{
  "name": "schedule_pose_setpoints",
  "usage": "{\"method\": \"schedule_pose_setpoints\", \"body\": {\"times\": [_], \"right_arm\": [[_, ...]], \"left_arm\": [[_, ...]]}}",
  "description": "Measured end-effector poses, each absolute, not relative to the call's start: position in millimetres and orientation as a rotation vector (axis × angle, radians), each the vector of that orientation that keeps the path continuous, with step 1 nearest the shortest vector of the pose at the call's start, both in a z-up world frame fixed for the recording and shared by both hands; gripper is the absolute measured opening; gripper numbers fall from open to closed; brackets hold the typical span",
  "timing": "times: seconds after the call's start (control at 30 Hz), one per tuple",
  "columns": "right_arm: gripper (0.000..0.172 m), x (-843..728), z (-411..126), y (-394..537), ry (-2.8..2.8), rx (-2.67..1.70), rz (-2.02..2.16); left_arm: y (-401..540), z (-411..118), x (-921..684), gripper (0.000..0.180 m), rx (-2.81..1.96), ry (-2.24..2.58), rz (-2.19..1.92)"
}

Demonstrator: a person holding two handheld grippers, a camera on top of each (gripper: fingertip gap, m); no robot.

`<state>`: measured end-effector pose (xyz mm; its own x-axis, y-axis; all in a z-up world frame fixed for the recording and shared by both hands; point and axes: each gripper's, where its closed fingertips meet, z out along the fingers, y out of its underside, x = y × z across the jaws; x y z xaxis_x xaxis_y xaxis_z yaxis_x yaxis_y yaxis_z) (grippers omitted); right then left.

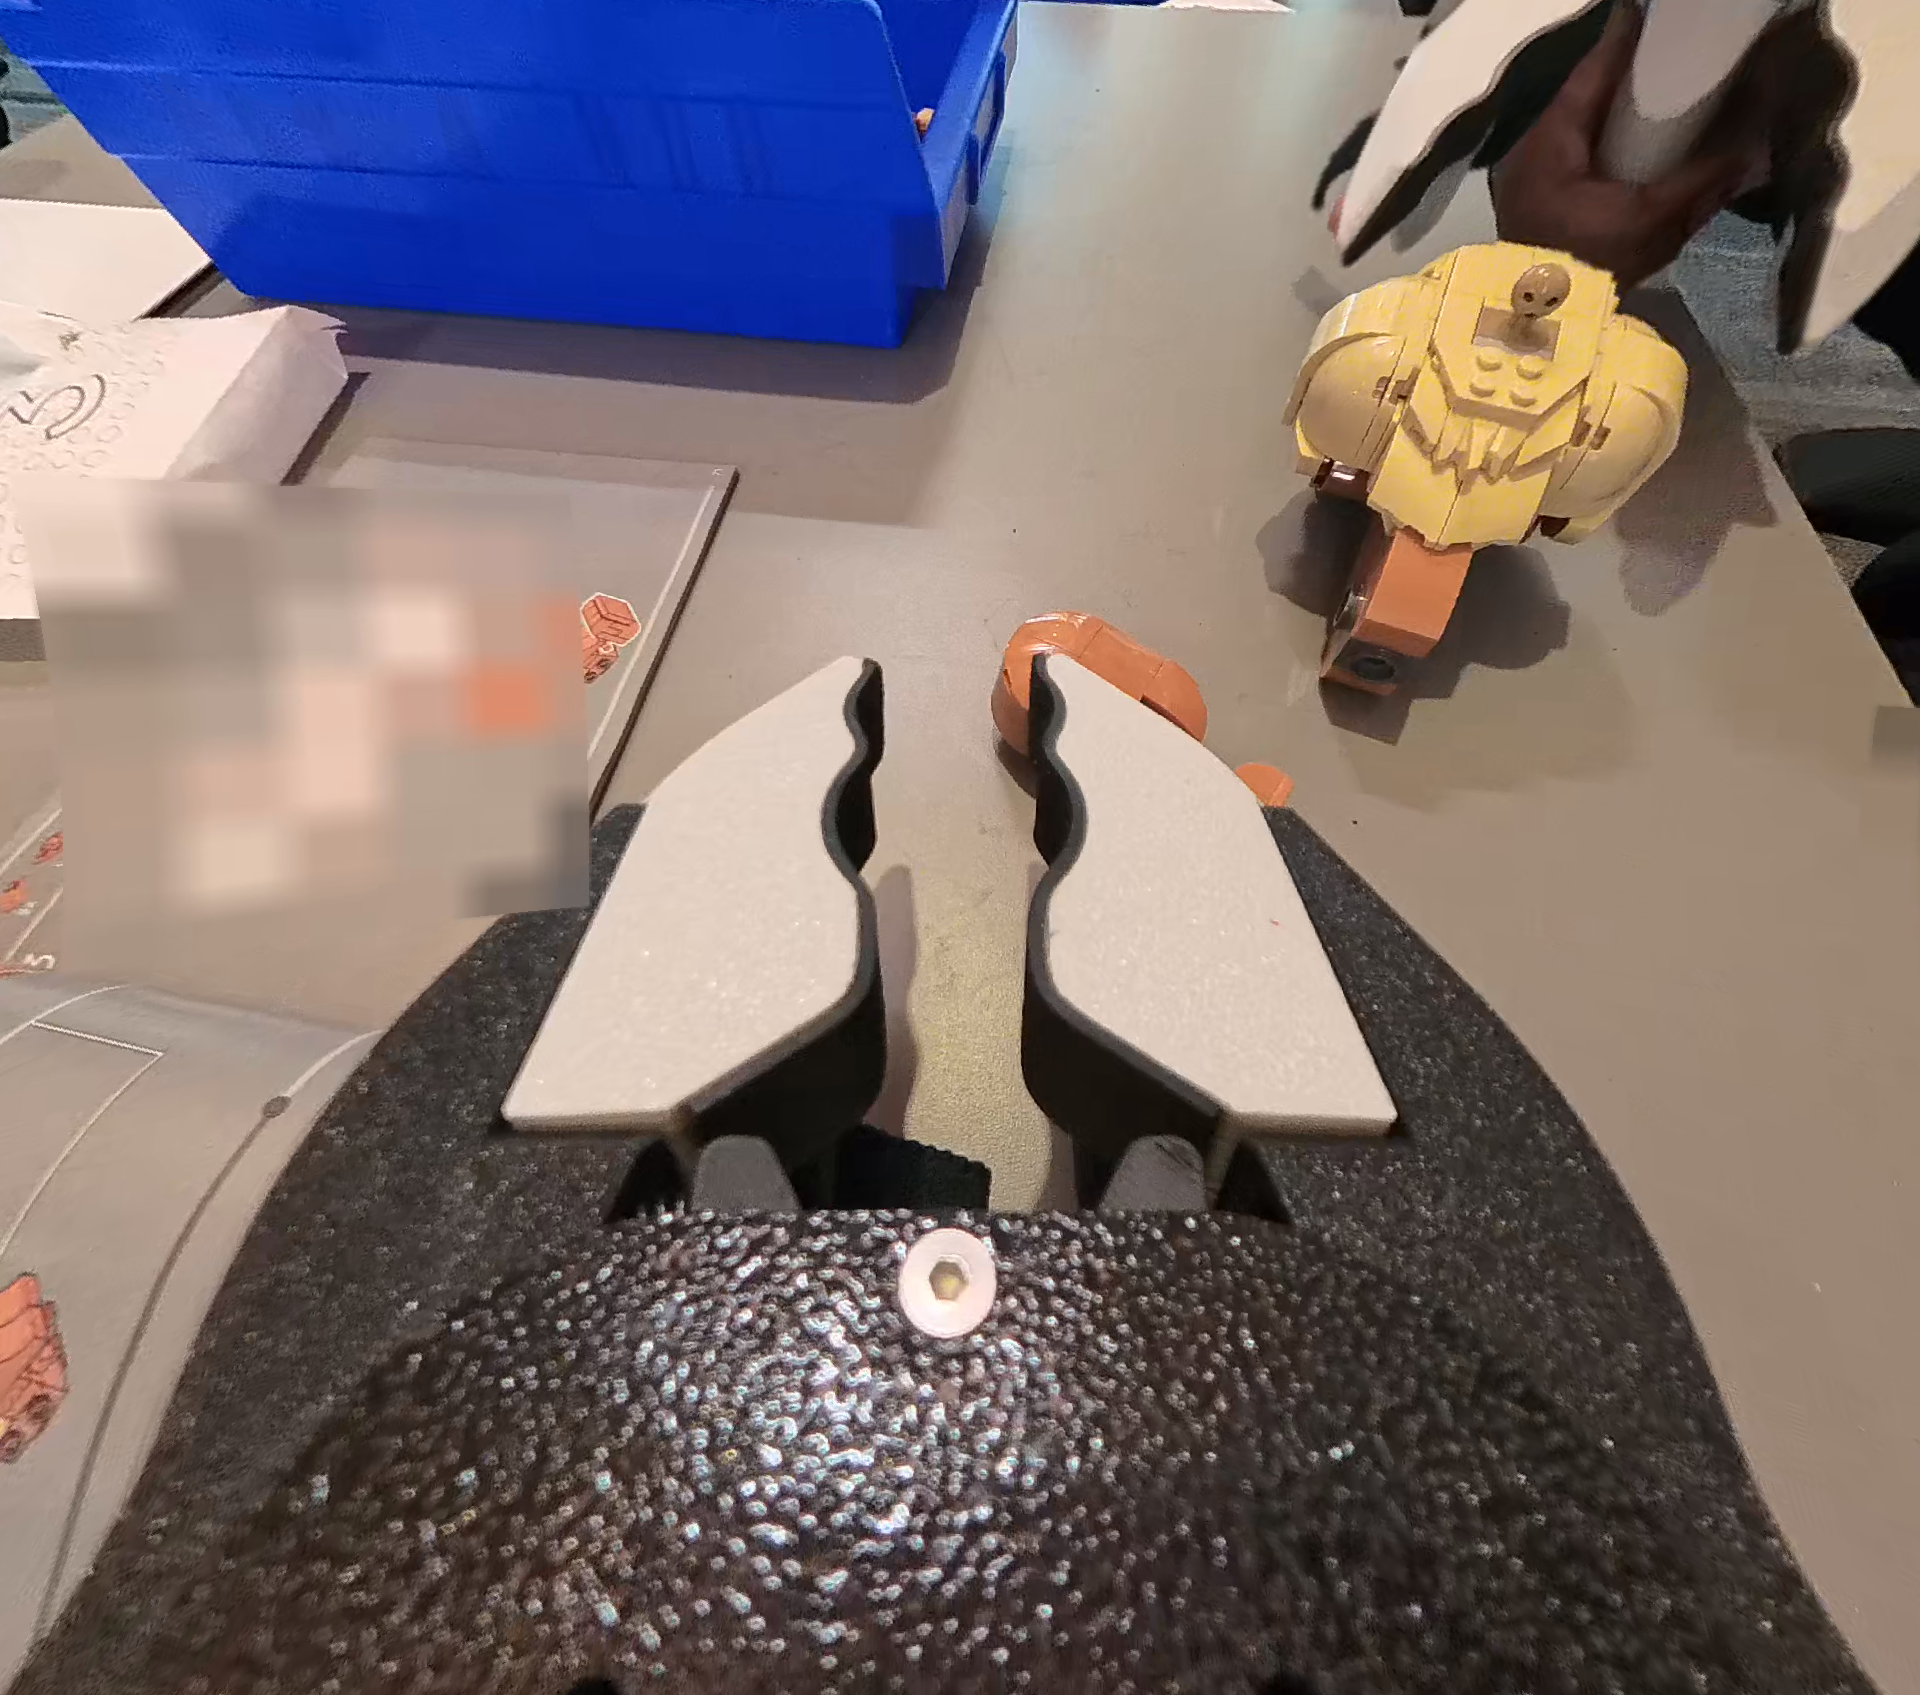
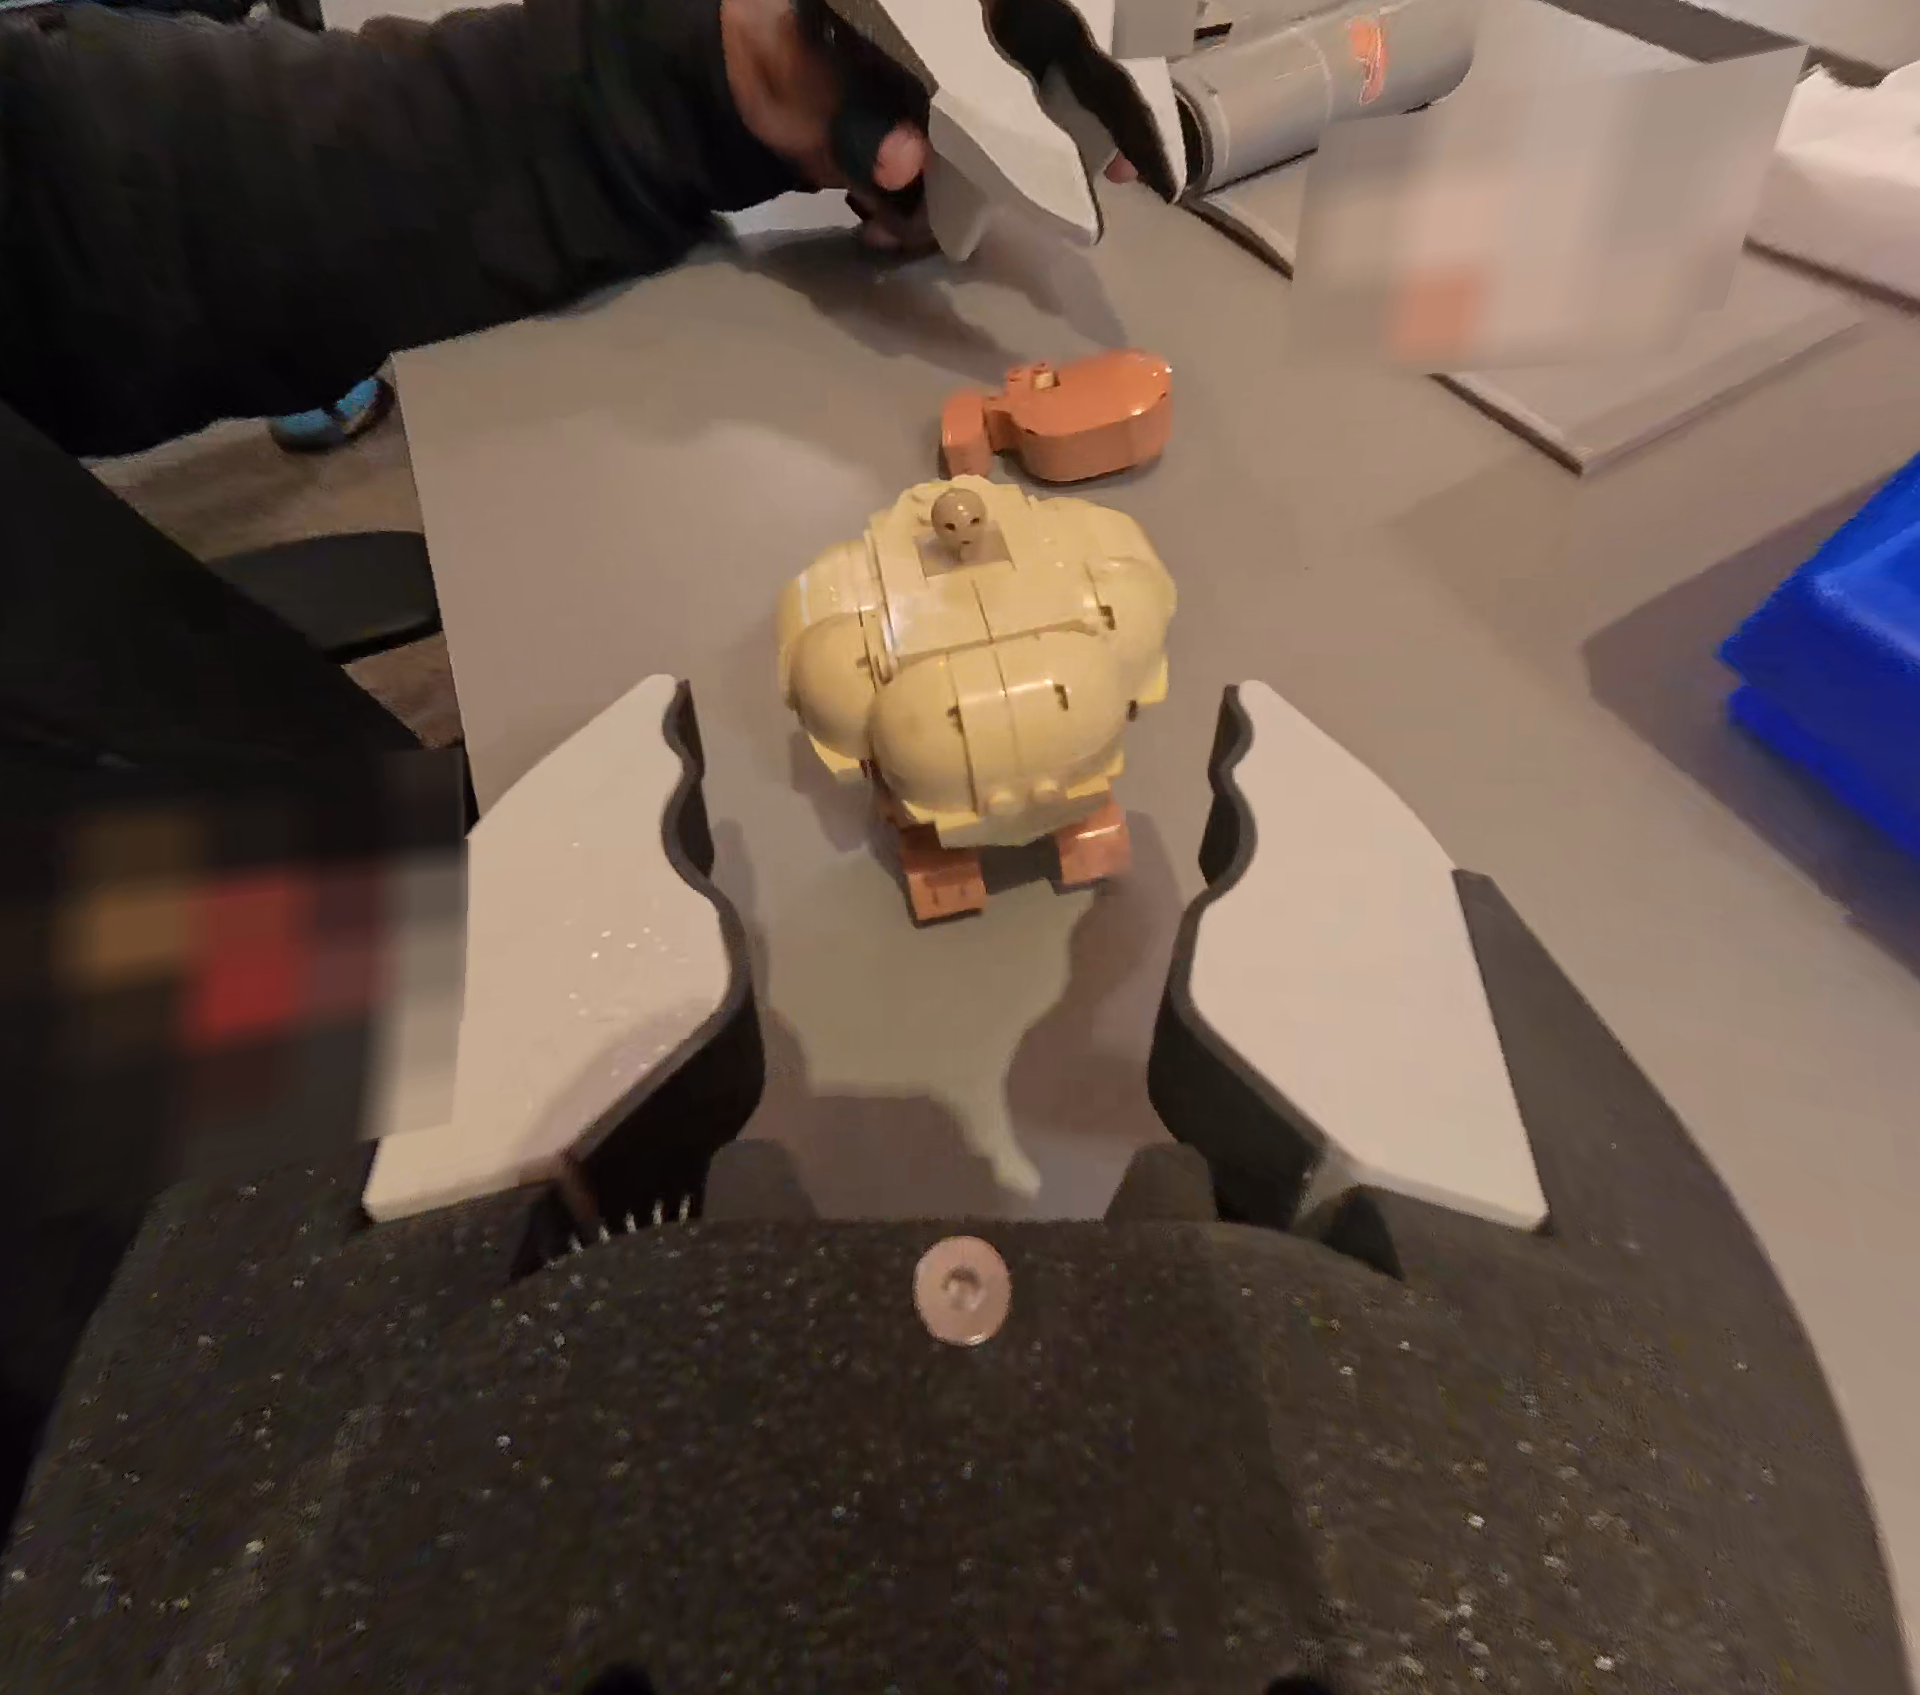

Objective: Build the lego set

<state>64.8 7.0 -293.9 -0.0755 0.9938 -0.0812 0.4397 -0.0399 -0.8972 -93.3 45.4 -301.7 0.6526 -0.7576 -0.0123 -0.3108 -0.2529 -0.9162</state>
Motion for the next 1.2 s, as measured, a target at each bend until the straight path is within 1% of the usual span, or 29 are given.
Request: {"method": "schedule_pose_setpoints", "body": {"times": [0.07, 0.13, 0.17, 0.2, 0.23, 0.37, 0.67, 0.73, 0.87, 0.93, 1.0, 1.07, 1.2], "right_arm": [[0.101, 56, -303, 7, -1.572, -1.582, 1.061], [0.102, 49, -311, 10, -1.587, -1.619, 0.986], [0.096, 45, -312, 13, -1.575, -1.625, 0.952], [0.085, 42, -311, 13, -1.568, -1.633, 0.962], [0.084, 39, -312, 17, -1.538, -1.652, 0.949], [0.084, 42, -311, 36, -1.470, -1.698, 0.906], [0.084, 94, -312, 116, -1.244, -1.865, 0.747], [0.080, 103, -301, 121, -1.210, -1.829, 0.756], [0.078, 116, -245, 105, -1.137, -1.660, 0.854], [0.075, 102, -229, 80, -1.200, -1.590, 0.875], [0.074, 69, -230, 48, -1.302, -1.546, 0.913], [0.075, 28, -245, 24, -1.391, -1.512, 0.912], [0.077, -50, -271, 25, -1.416, -1.513, 0.868]], "left_arm": [[45, -302, -93, 0.026, -1.834, 0.851, -0.534], [46, -302, -94, 0.026, -1.837, 0.848, -0.533], [46, -302, -94, 0.026, -1.838, 0.845, -0.533], [46, -302, -94, 0.026, -1.840, 0.843, -0.532], [46, -302, -94, 0.026, -1.842, 0.841, -0.532], [47, -302, -95, 0.026, -1.844, 0.836, -0.531], [48, -304, -96, 0.026, -1.863, 0.830, -0.514], [49, -304, -96, 0.027, -1.862, 0.828, -0.510], [50, -302, -99, 0.031, -1.857, 0.813, -0.499], [53, -301, -106, 0.035, -1.868, 0.803, -0.455], [57, -296, -113, 0.039, -1.860, 0.762, -0.418], [62, -288, -121, 0.041, -1.837, 0.700, -0.394], [74, -282, -144, 0.046, -1.829, 0.563, -0.315]]}}
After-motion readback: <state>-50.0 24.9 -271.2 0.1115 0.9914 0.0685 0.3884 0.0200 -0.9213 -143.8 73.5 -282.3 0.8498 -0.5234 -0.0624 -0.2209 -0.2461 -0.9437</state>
